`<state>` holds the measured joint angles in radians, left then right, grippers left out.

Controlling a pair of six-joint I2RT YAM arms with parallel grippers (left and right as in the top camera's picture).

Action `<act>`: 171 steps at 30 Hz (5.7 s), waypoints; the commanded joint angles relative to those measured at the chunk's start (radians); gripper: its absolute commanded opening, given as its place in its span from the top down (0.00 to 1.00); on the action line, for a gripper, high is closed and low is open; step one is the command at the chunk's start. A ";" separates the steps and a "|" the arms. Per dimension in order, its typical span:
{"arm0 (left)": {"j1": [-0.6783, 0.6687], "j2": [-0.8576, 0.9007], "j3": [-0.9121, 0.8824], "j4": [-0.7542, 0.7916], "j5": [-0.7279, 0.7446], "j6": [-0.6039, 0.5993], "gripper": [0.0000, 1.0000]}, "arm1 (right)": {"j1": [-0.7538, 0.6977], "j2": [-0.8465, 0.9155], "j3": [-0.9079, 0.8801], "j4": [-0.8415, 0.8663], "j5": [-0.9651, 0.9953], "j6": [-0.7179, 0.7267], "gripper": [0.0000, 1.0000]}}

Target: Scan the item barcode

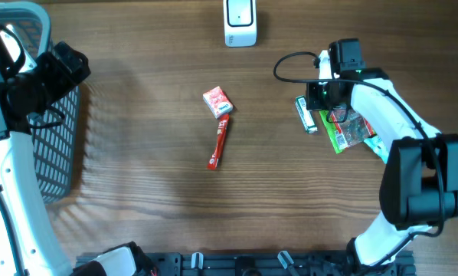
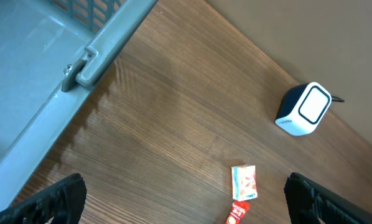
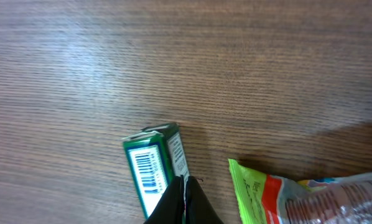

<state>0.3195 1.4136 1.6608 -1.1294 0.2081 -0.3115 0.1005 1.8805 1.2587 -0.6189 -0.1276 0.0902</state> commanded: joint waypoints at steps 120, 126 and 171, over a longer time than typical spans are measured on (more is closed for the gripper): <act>-0.003 -0.001 0.008 0.002 0.012 0.016 0.00 | 0.091 -0.023 -0.270 0.267 -0.232 -0.110 0.64; -0.003 -0.001 0.008 0.002 0.012 0.016 0.00 | 0.091 -0.023 -0.270 0.314 -0.180 -0.109 0.71; -0.003 -0.001 0.008 0.002 0.012 0.016 0.00 | -0.038 0.000 -0.062 0.220 -0.299 -0.099 0.16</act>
<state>0.3195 1.4136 1.6608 -1.1294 0.2081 -0.3115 0.0669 1.9598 1.1290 -0.3386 -0.6117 0.0345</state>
